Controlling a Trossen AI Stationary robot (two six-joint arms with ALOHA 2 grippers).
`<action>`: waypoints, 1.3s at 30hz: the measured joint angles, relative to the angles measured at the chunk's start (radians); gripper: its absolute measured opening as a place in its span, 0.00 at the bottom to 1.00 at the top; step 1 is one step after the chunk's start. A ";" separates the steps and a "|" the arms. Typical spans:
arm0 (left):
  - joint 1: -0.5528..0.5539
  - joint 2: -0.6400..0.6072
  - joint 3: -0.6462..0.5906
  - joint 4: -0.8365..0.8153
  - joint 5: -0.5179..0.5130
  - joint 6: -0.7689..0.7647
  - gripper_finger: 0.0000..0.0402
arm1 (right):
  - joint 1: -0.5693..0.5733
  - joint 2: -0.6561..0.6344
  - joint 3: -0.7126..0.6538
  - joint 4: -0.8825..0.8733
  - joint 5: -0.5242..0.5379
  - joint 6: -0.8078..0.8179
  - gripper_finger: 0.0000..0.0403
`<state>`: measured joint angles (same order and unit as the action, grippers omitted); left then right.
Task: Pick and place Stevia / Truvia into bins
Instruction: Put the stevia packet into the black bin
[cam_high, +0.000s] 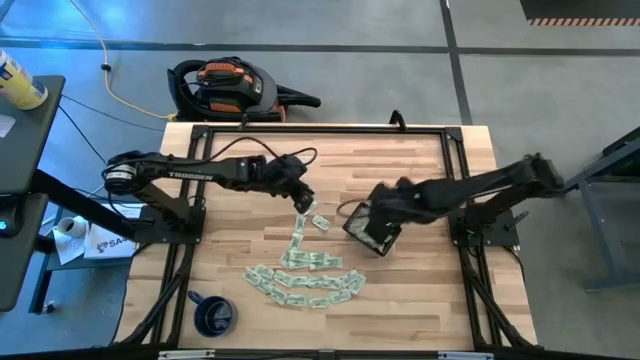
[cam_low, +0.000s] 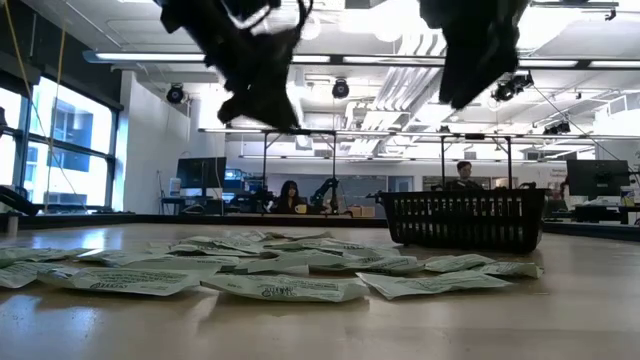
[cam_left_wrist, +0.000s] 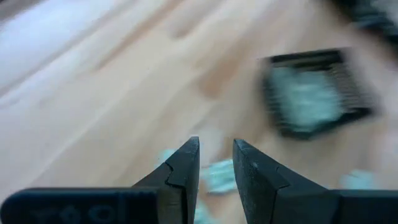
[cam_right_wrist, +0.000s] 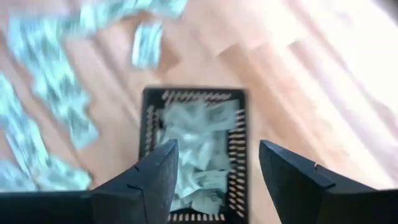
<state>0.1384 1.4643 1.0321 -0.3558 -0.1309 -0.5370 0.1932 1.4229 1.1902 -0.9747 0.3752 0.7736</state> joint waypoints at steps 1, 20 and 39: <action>0.008 0.010 0.000 -0.031 -0.033 -0.011 0.33 | 0.000 -0.028 0.000 -0.017 0.018 0.030 0.54; 0.065 0.332 0.046 -0.028 0.058 -0.015 0.64 | 0.000 -0.133 0.000 -0.141 0.087 0.151 0.54; 0.043 0.425 0.065 -0.018 -0.006 0.136 0.24 | 0.000 -0.132 -0.001 -0.216 0.088 0.170 0.54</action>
<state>0.1818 1.8888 1.0969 -0.3733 -0.1368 -0.4011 0.1928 1.2911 1.1892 -1.1902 0.4633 0.9440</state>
